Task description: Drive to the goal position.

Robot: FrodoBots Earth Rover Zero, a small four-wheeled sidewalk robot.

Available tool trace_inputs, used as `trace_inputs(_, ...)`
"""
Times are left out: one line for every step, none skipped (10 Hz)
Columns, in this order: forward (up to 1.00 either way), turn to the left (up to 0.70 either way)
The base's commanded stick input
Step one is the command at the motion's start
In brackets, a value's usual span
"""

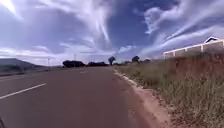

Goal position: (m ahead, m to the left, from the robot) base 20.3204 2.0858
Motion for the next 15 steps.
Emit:
trace_inputs(1.0,0.0)
trace_inputs(1.0,0.0)
trace_inputs(1.0,0.0)
trace_inputs(1.0,0.0)
trace_inputs(1.0,0.0)
trace_inputs(1.0,0.0)
trace_inputs(1.0,0.0)
trace_inputs(1.0,0.0)
trace_inputs(1.0,0.0)
trace_inputs(1.0,0.0)
trace_inputs(1.0,0.0)
trace_inputs(1.0,0.0)
trace_inputs(1.0,0.0)
trace_inputs(1.0,0.0)
trace_inputs(1.0,0.0)
